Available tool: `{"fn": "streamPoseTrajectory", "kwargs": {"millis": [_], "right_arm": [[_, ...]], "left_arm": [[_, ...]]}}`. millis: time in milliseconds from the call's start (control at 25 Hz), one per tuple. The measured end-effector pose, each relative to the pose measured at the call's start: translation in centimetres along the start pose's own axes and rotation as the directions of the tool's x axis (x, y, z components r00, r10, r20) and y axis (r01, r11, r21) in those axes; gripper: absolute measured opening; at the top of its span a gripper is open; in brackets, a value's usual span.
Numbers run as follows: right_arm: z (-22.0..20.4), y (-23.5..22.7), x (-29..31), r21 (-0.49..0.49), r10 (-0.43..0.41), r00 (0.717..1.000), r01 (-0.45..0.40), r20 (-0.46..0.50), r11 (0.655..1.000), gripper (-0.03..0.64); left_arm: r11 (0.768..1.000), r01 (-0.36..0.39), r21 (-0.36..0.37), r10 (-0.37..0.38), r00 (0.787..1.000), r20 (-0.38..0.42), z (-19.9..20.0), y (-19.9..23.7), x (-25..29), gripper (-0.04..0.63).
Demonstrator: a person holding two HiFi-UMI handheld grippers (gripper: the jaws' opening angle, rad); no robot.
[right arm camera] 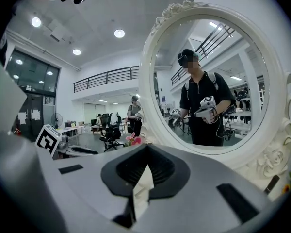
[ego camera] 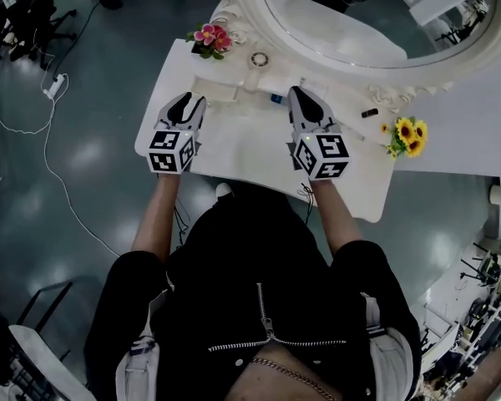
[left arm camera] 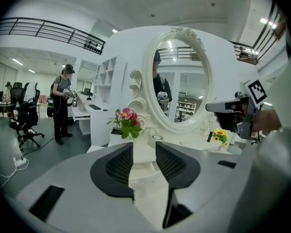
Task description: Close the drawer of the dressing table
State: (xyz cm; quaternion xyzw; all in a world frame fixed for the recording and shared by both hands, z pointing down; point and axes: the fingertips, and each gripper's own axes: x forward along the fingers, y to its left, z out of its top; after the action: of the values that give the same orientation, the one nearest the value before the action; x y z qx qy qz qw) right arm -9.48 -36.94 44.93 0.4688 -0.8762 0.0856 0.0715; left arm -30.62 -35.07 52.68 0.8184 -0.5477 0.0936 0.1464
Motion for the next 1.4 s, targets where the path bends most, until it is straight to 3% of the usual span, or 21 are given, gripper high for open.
{"fn": "streamPoseTrajectory", "kwargs": {"millis": [200, 360, 560, 800, 1000, 1240, 1400], "right_arm": [[-0.8, -0.6, 0.0, 0.007, -0.014, 1.0, 0.014, -0.022, 1.0, 0.005], [-0.9, -1.3, 0.1, 0.011, -0.026, 0.999, 0.027, -0.033, 1.0, 0.005], [-1.5, -2.2, 0.0, 0.017, -0.04, 0.998, 0.041, -0.049, 0.999, 0.005], [-2.3, -4.2, -1.0, 0.026, -0.079, 0.994, 0.082, -0.078, 0.996, 0.005], [-2.8, -6.0, -1.9, 0.036, -0.116, 0.988, 0.12, -0.099, 0.992, 0.005], [-3.2, -8.1, -2.6, 0.044, -0.142, 0.984, 0.148, -0.108, 0.988, 0.005], [-3.5, -8.7, -2.4, 0.048, -0.136, 0.984, 0.143, -0.116, 0.989, 0.005]], "left_arm": [[0.991, -0.001, -0.135, -0.005, 0.999, -0.05, -3.5, 1.5, 0.9, 0.169], [0.967, -0.008, -0.255, -0.022, 0.993, -0.116, -6.8, 2.5, 2.4, 0.169], [0.952, -0.039, -0.303, -0.03, 0.975, -0.219, -11.3, 3.2, 4.8, 0.166], [0.899, -0.084, -0.429, -0.053, 0.953, -0.297, -15.3, 3.2, 7.3, 0.166], [0.888, -0.117, -0.446, -0.043, 0.942, -0.332, -16.7, 3.2, 8.5, 0.142], [0.916, -0.116, -0.384, -0.024, 0.939, -0.342, -16.7, 3.2, 8.7, 0.109], [0.921, -0.126, -0.368, 0.0, 0.946, -0.323, -16.1, 3.2, 8.7, 0.109]]}}
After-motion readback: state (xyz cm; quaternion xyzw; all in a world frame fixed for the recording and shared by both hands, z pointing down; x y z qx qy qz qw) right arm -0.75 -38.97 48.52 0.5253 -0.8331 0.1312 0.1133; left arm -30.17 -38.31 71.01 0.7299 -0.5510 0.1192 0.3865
